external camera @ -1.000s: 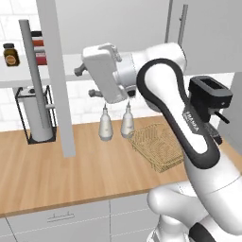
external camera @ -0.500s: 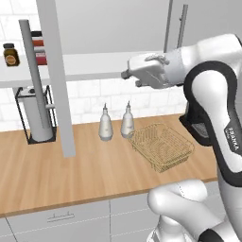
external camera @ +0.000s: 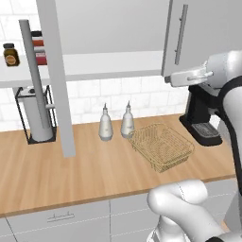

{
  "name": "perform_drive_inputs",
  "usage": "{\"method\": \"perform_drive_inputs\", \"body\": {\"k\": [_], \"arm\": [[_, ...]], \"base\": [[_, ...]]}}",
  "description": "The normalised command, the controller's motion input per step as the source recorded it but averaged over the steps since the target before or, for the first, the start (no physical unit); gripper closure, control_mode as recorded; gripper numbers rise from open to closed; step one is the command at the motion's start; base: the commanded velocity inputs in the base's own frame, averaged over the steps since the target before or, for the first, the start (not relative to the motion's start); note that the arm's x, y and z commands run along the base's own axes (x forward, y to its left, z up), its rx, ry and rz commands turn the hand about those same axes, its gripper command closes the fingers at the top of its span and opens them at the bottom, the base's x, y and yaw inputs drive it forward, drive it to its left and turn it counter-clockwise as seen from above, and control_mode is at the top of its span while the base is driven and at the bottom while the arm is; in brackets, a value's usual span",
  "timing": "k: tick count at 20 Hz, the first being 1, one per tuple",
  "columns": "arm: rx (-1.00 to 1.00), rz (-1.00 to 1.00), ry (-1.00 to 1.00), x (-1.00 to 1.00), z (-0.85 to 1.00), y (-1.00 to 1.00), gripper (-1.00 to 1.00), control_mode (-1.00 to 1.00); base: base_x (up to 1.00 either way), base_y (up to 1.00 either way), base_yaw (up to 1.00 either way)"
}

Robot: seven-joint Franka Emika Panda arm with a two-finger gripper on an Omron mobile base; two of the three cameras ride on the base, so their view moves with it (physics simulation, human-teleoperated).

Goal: Open the cabinet, pick up the bread from the cabinet and place it in the basket. Then move the basket to the dining counter.

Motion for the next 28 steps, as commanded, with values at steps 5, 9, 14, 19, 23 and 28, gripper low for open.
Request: {"method": "perform_drive_inputs", "body": {"k": [5,9,14,19,23,28], "arm": [[-0.17,-0.29,-0.05,0.27,0.19,-0.97,-1.00,-1.00],[-0.20,-0.51,0.00,0.46,0.18,-0.62,-1.00,-1.00],[-0.13,-0.51,0.00,0.77,0.11,-0.34,-1.00,-1.00],[0.02,-0.24,0.00,0.71,0.02,-0.32,-1.00,-1.00],[0.12,-0.01,0.00,0.29,0.03,-0.29,-1.00,-1.00],[0.16,0.02,-0.03,0.38,0.00,0.00,-1.00,-1.00]], "base": [[0.00,0.00,0.00],[0.00,0.00,0.00],[0.00,0.00,0.00],[0.00,0.00,0.00],[0.00,0.00,0.00],[0.00,0.00,0.00]]}}
